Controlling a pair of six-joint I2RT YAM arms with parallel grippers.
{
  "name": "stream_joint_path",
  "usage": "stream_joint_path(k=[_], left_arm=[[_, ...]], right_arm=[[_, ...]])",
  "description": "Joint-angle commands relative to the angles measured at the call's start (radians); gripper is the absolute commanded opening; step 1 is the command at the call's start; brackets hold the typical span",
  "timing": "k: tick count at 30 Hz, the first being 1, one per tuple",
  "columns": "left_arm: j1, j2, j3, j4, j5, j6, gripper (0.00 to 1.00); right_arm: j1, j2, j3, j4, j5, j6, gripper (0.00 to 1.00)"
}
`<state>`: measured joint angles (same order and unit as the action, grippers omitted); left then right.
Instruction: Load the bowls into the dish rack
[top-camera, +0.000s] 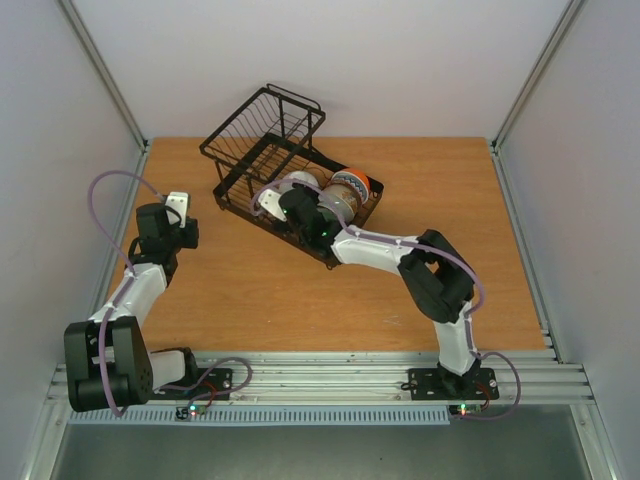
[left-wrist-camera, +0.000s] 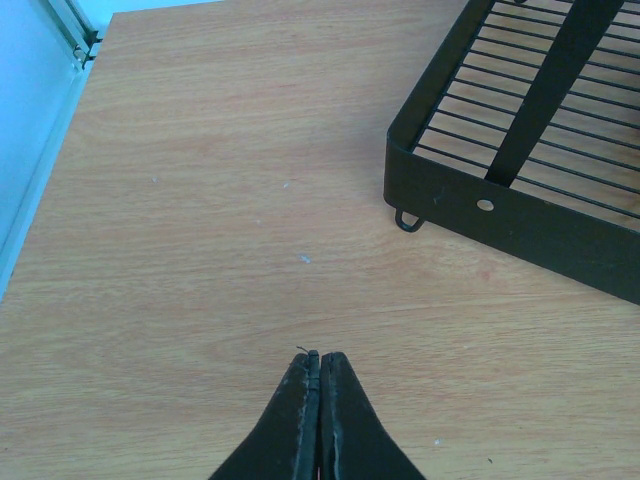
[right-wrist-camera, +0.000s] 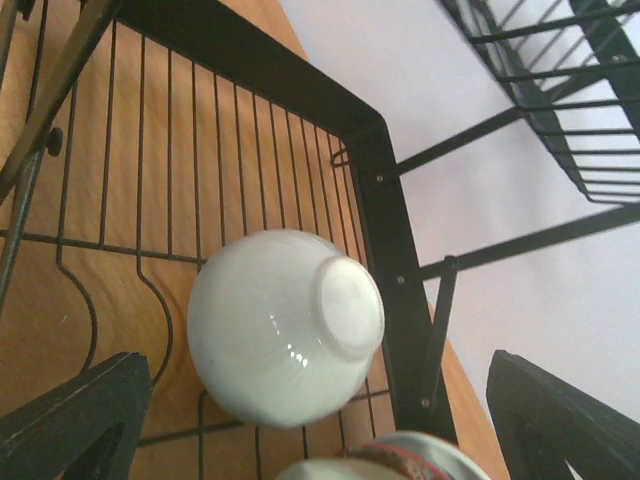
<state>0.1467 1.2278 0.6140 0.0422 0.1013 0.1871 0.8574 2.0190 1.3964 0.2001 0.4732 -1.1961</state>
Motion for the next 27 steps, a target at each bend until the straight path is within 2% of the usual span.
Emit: stream_joint_path(k=[1,9,13,17,27], left_arm=[[0.007,-0.012,-0.009,0.064,0.005,-0.008,0.01],[0.007,-0.009,-0.008,0.064,0.013,-0.013,0.00],[0.007,-0.014,-0.010,0.063,0.012,-0.013,0.01],[0.007,-0.019,-0.014,0.062,0.014,-0.012,0.00],[0.007,-0.028,-0.019,0.060,0.013,-0.011,0.00]], right_arm=[[0.010,-0.138,-0.052,-0.059,0.029,0.137,0.91],[0.026,-0.300,-0.158,-0.162,0.067,0.256,0.78],[0.024,-0.340,-0.152,-0.301,0.085,0.329,0.59],[-0.009,-0.356,-0.121,-0.458,0.028,0.438,0.41],[-0.101,-0.329,-0.040,-0.652,-0.145,0.594,0.32]])
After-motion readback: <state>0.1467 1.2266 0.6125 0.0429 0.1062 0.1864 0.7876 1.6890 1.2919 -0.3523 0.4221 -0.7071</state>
